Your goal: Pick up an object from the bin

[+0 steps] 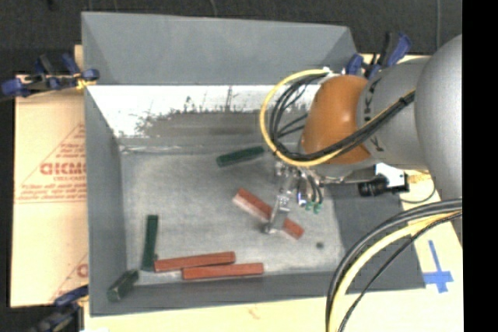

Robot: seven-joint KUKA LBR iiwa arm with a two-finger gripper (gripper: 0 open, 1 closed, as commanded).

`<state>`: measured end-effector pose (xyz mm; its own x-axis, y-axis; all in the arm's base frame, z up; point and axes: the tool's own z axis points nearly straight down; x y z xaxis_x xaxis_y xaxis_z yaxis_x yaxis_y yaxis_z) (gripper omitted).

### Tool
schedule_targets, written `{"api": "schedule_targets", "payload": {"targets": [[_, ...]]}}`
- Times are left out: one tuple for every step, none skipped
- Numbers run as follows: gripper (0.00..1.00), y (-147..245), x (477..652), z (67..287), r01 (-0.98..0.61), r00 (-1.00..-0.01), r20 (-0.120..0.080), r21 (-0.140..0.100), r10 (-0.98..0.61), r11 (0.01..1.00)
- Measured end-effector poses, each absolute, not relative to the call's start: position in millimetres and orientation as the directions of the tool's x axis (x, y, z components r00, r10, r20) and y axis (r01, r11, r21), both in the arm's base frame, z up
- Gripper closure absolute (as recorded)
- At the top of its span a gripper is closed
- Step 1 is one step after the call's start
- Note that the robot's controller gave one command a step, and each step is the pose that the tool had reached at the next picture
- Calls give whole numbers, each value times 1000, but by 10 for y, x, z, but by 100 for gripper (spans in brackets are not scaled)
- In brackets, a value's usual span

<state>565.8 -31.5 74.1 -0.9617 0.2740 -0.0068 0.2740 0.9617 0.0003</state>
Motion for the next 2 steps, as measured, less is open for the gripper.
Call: {"api": "schedule_targets", "payload": {"targets": [[100,-262,5612,710,426,-905,-4,2,426,905],[100,-263,5612,709,424,-905,-4,2,424,905]]}}
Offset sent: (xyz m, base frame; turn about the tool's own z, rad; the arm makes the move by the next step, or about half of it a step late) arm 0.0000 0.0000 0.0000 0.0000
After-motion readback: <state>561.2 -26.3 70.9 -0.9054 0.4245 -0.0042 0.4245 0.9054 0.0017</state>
